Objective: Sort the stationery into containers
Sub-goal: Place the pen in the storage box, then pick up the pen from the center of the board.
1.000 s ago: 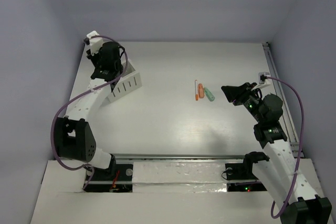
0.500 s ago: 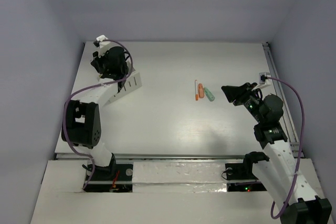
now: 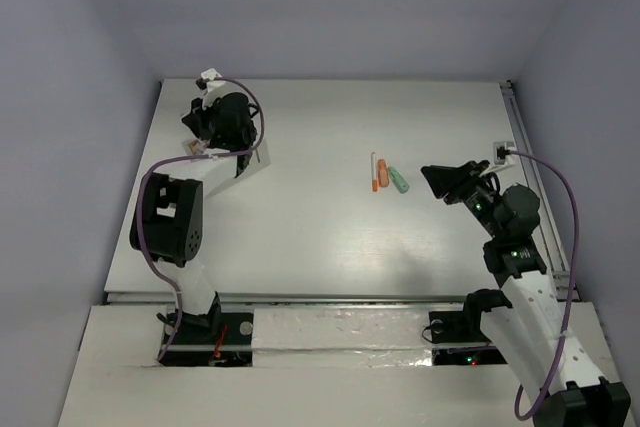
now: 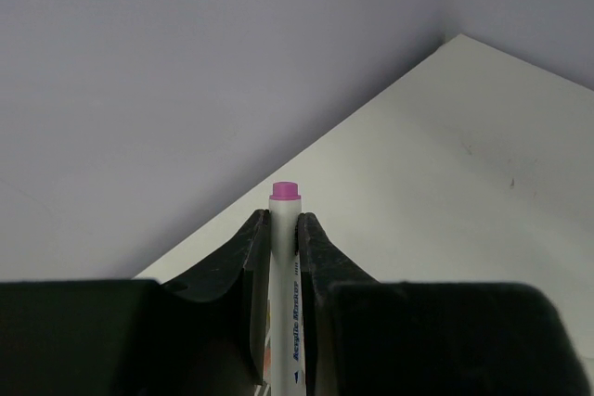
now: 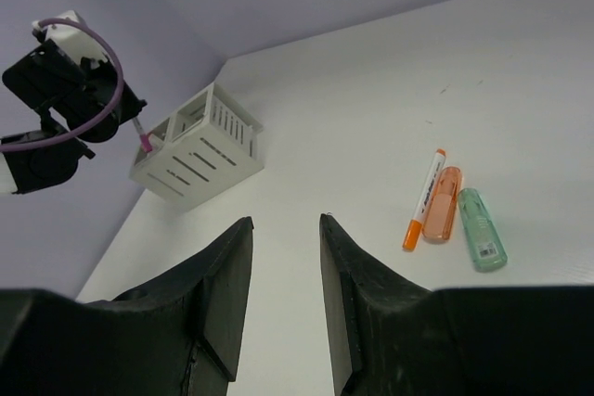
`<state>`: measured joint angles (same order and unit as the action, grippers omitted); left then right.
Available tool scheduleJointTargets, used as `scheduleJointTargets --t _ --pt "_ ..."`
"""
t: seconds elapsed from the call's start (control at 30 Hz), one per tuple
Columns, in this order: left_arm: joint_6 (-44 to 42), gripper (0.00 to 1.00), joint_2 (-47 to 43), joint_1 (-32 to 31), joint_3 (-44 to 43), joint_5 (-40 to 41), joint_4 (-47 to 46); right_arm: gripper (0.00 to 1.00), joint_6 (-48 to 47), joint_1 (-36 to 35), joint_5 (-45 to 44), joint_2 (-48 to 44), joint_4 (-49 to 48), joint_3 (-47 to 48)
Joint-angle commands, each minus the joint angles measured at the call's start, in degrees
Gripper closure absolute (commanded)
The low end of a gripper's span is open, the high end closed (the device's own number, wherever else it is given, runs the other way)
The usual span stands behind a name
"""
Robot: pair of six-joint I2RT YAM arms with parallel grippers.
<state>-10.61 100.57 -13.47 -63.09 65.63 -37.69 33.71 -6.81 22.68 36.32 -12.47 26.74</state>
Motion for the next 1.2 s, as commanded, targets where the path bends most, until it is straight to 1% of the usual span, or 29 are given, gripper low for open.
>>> scheduleJointTargets --t 0.0,0.07,0.1,0.23,0.27,0.3,0.33,0.37,0.4,0.43,0.5,0.57,0.6,0.63,0.67,0.7,0.73,0.77,0.8,0.83,0.87,0.9,0.93,1.0,1.03,1.07,1.1,1.13,1.17 --pt "-1.26 1.00 0.32 -0.50 0.77 2.49 -5.20 0.60 0.47 0.13 -0.88 -1.16 -4.23 -0.20" --pt "-1.25 1.00 1.11 -1.02 0.86 3.28 -5.46 0.60 0.48 0.13 -0.44 -0.20 -4.40 -0.20" --pt "-1.25 0.95 1.20 -1.03 0.86 3.45 -5.46 0.60 0.56 0.13 -0.01 -0.02 -4.58 -0.11" --pt "-1.69 0.86 -0.11 -1.03 1.56 2.93 -5.90 0.60 0.74 0.13 0.52 0.69 -5.02 -0.02" --pt "-1.52 0.81 -0.46 -1.03 2.26 2.93 -5.99 0.60 0.74 0.13 0.44 0.77 -5.02 -0.02" --pt "-1.34 0.80 -0.73 -1.03 2.53 2.76 -6.16 0.60 0.74 0.13 0.44 0.60 -4.93 -0.02" --pt "-1.08 0.75 -1.25 -1.03 2.71 2.49 -5.99 0.60 0.74 0.13 0.44 0.42 -4.85 0.06" --pt "-0.90 0.74 -1.52 -1.03 3.06 2.49 -5.90 0.60 0.65 0.13 0.35 0.34 -4.76 0.06" --pt "-0.29 0.69 -1.78 -1.64 3.15 2.49 -5.12 0.60 0.65 0.13 0.26 0.25 -4.67 -0.02" --pt "0.06 0.69 -2.83 -1.64 3.15 2.32 -4.85 0.60 0.65 0.13 0.26 0.25 -4.67 0.06" --pt "0.85 0.62 -4.06 -2.17 3.67 1.88 -3.97 0.60 0.65 0.13 0.44 0.51 -4.67 0.06" --pt "2.17 0.62 -6.35 -3.39 3.76 1.17 -3.18 0.60 0.65 0.13 0.53 0.69 -4.67 0.15" --pt "2.87 0.62 -7.23 -3.40 3.42 0.91 -1.18 0.60 0.65 0.13 0.53 0.69 -4.58 0.15" --pt "5.66 0.62 -9.06 -4.88 2.89 -0.22 0.85 0.61 0.65 0.13 0.53 0.60 -4.58 0.24" --pt "6.91 0.62 -10.04 -5.68 1.84 -0.84 2.43 0.65 0.65 0.13 0.44 0.69 -4.58 0.24" --pt "8.14 0.65 -11.27 -6.64 1.31 -1.72 5.15 0.69 0.65 0.13 0.35 0.77 -4.32 0.24" --pt "9.89 0.69 -13.63 -7.78 0.95 -4.60 6.30 0.76 0.56 0.13 0.35 0.95 -4.06 0.59" --pt "10.34 0.74 -14.69 -10.67 0.43 -6.37 7.10 0.85 0.39 0.13 0.26 1.39 -3.62 0.85" --pt "12.18 0.88 -15.58 -12.35 -0.18 -8.30 9.98 0.98 -0.05 0.13 -0.09 1.74 -2.40 1.20" --pt "14.02 0.95 -16.37 -14.02 -1.32 -13.54 13.14 1.00 -0.31 0.13 -0.52 2.09 -1.51 1.64" --pt "19.61 0.99 -16.11 -15.69 -4.64 -16.12 16.74 1.00 -0.58 0.13 -1.14 2.44 -0.72 2.34" --pt "22.36 1.00 -15.59 -18.92 -6.50 -18.84 23.47 1.00 -0.84 0.13 -2.54 3.14 0.85 2.61" --pt "25.00 1.00 -13.76 -20.44 -8.26 -24.70 26.50 1.00 -1.19 0.13 -3.25 3.50 1.65 2.96" --pt "31.40 1.00 -11.03 -24.21 -13.09 -29.57 33.52 1.00 -1.46 0.13 -5.61 3.76 3.41 3.58" --pt "33.27 1.00 -7.97 -25.19 -14.68 -34.46 35.65 0.98 -1.55 0.13 -6.58 3.59 3.94 3.58" --pt "35.38 1.00 -6.46 -25.98 -17.56 -36.34 37.50 0.96 -1.72 0.13 -7.64 3.33 4.47 3.67" --pt "38.62 1.00 -5.23 -26.68 -18.20 -38.71 39.87 0.95 -1.72 0.13 -8.60 2.98 5.34 3.76" --pt "39.69 1.00 -3.13 -28.00 -18.12 -43.95 39.54 0.95 -1.98 0.13 -10.44 2.19 5.79 3.76" --pt "41.01 1.00 -2.15 -28.88 -18.03 -45.40 39.36 0.94 -1.99 0.13 -11.07 1.83 6.14 3.76"
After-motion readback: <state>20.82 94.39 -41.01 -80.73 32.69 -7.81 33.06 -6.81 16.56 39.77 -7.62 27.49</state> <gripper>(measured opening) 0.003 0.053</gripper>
